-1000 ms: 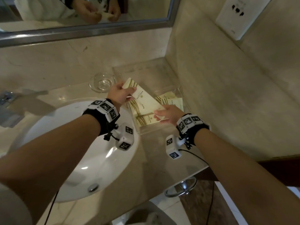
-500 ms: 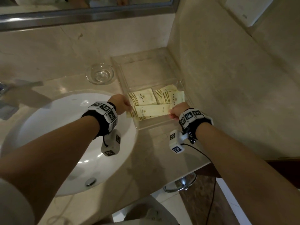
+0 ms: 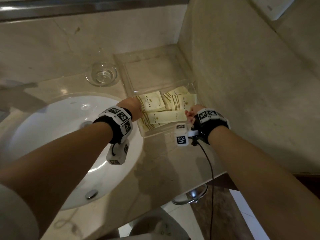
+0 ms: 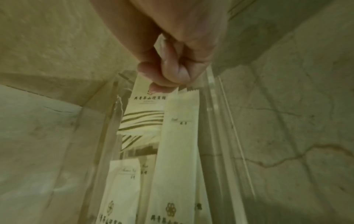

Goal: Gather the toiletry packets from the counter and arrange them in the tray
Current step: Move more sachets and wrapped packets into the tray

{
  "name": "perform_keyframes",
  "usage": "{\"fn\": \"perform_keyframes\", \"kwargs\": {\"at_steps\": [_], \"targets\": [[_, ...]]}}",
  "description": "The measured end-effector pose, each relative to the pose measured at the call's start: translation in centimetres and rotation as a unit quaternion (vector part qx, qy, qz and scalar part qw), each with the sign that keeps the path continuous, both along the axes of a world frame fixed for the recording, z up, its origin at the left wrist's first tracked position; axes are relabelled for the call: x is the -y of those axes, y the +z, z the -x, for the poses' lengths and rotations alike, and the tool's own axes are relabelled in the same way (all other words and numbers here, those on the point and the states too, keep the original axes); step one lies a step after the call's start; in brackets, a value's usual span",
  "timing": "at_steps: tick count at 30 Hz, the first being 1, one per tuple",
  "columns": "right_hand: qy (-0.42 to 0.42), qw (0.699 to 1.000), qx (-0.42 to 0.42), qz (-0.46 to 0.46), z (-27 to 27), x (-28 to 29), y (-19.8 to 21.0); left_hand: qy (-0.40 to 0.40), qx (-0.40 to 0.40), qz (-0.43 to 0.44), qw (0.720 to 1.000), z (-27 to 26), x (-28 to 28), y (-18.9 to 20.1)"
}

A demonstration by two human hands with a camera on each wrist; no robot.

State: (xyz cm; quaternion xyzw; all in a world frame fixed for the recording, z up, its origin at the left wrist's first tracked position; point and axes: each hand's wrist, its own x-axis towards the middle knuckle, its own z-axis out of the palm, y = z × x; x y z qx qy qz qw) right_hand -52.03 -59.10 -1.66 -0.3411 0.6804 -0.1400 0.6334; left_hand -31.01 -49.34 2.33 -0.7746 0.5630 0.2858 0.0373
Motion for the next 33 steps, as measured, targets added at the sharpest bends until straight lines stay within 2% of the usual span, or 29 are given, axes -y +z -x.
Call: {"fn": "perform_keyframes", "kwargs": {"at_steps": [5,10,14,17,20,26,27,29,31,33], "targets": [[-0.026,0.999,0.044,-0.006,-0.5,0.1,-0.4,-0.009,0.025,-0.016,1.0,0.3,0.2,-0.3],[-0.014,1.0,0.024,0.004,-0.9,0.3,-0.5,-0.035,0.058,-0.029,0.997,0.5,0.3,-0.3],[-0.007,1.0,0.001,0.005,-1.6,0.6,-0.8,-0.06,0.049,-0.014,0.997,0.9,0.2,0.0],[-0.077,0.997,0.002,0.006,-2.0,1.1,-0.3,-0.103,0.047,-0.029,0.993,1.7,0.1,-0.1],[-0.129,0.991,0.046,-0.01,-2.0,1.5,-0.2,-0.145,0.05,-0.049,0.987,2.5,0.1,-0.7],[-0.177,0.978,0.11,0.006,-2.9,0.8,0.8,-0.187,0.084,-0.056,0.977,2.7,0.2,-1.3],[-0.175,0.979,0.101,0.008,-3.3,0.6,1.1,-0.197,0.093,-0.052,0.975,2.7,0.2,-1.3],[-0.148,0.988,0.028,0.024,-3.7,0.5,1.1,-0.212,0.107,-0.049,0.97,2.7,0.2,-1.3],[-0.089,0.994,-0.057,0.038,-3.7,0.3,0.8,-0.223,0.116,-0.052,0.966,2.8,0.2,-1.3],[-0.027,0.996,-0.085,0.029,-3.6,0.2,0.3,-0.23,0.12,-0.053,0.964,2.8,0.4,-1.2]]}}
